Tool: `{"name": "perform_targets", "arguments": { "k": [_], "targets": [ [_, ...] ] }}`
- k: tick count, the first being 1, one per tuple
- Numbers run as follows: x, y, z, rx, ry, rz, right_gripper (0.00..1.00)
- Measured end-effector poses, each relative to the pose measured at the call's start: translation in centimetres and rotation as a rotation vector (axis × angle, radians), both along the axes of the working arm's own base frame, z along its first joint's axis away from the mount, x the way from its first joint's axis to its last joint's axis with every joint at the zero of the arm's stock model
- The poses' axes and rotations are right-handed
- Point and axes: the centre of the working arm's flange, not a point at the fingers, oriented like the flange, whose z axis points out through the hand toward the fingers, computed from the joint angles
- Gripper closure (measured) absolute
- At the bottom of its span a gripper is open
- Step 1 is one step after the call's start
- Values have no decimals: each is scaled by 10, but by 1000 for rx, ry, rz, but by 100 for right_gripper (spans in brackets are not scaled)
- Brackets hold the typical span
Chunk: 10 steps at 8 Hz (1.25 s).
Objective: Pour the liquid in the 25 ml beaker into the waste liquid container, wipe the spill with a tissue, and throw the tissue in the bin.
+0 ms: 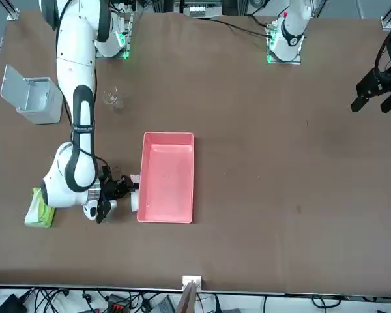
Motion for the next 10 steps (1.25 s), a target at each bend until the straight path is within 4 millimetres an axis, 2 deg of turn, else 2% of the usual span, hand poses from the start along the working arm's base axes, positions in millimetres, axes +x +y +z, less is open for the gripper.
{"name": "perform_targets", "arguments": {
  "k": [5, 10],
  "targets": [
    [-8, 10, -33, 6, 12, 37, 98],
    [-8, 9, -38, 5, 9, 38, 98]
  ]
}}
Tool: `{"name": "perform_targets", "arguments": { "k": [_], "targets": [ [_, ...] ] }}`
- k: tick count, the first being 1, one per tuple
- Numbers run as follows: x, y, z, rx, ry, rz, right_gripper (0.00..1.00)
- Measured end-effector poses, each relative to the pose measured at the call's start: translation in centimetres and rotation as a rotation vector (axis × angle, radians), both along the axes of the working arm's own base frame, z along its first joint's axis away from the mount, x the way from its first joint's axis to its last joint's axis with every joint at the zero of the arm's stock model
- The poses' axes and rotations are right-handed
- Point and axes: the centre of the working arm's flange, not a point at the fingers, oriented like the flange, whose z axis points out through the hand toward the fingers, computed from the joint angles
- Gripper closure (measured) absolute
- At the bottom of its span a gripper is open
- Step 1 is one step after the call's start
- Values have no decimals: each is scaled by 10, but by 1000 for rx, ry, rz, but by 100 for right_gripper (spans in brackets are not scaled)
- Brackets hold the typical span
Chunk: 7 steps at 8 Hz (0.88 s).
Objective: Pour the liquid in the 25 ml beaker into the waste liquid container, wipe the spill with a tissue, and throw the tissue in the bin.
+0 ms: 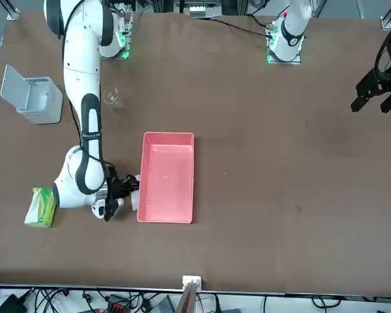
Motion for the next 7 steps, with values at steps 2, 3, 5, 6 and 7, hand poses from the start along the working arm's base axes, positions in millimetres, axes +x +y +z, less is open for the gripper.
{"name": "perform_targets", "arguments": {
  "k": [2, 3, 5, 6, 7],
  "targets": [
    [0, 0, 0, -1, -2, -1, 98],
    [1, 0, 0, -1, -6, 0, 98],
    [2, 1, 1, -1, -18, 3, 98],
    [3, 2, 1, 1, -26, 2, 98],
    [4, 3, 1, 4, -30, -1, 98]
  ]
}}
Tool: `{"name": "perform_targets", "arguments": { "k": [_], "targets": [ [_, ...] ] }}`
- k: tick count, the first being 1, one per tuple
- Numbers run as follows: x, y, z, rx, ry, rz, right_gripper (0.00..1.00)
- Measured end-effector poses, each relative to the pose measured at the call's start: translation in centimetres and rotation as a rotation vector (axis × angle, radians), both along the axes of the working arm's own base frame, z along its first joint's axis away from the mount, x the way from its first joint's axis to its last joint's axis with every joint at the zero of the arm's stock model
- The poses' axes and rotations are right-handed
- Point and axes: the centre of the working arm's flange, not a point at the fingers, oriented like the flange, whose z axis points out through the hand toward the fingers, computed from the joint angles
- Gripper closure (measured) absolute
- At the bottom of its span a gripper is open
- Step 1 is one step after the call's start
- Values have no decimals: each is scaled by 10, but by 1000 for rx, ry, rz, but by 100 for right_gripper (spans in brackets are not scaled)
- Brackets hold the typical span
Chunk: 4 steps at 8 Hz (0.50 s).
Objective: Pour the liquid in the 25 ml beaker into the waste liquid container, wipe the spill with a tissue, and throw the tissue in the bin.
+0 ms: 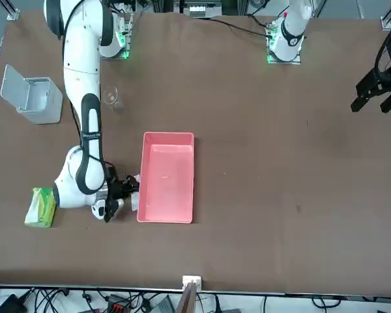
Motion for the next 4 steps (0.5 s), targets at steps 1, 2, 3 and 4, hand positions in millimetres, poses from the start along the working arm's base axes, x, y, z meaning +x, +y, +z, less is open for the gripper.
{"name": "perform_targets", "arguments": {
  "k": [1, 2, 3, 4],
  "targets": [
    [1, -1, -1, 5, 0, -2, 98],
    [1, -1, -1, 7, -2, -3, 98],
    [2, 0, 0, 6, -8, -5, 98],
    [3, 0, 0, 5, -12, -6, 98]
  ]
}}
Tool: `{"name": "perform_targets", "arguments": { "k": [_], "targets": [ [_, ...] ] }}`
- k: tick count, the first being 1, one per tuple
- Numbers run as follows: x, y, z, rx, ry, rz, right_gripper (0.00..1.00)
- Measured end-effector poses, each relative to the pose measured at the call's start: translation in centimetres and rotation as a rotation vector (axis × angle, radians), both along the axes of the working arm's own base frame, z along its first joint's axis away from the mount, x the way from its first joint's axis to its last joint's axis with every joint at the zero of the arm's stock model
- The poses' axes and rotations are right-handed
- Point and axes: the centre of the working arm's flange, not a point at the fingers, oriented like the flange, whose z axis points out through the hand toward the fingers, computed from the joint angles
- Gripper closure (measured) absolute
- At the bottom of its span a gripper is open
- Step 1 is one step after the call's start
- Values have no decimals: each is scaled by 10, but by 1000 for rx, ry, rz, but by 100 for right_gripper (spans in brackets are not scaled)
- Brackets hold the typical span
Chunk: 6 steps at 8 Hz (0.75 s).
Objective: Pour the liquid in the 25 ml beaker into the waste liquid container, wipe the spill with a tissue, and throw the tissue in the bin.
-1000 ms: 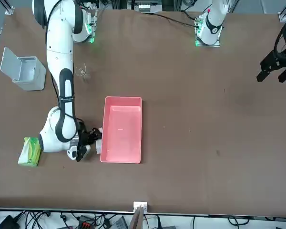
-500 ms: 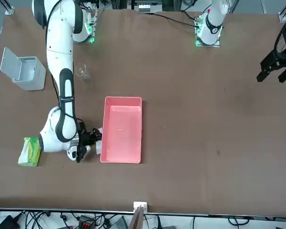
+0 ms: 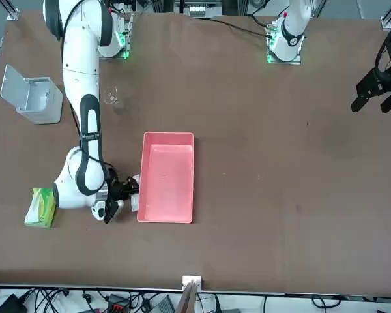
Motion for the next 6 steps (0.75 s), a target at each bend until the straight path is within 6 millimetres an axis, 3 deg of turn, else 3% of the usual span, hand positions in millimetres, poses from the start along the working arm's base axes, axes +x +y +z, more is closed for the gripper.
{"name": "perform_targets", "arguments": {
  "k": [6],
  "targets": [
    [3, 1, 2, -6, -19, -6, 98]
  ]
}}
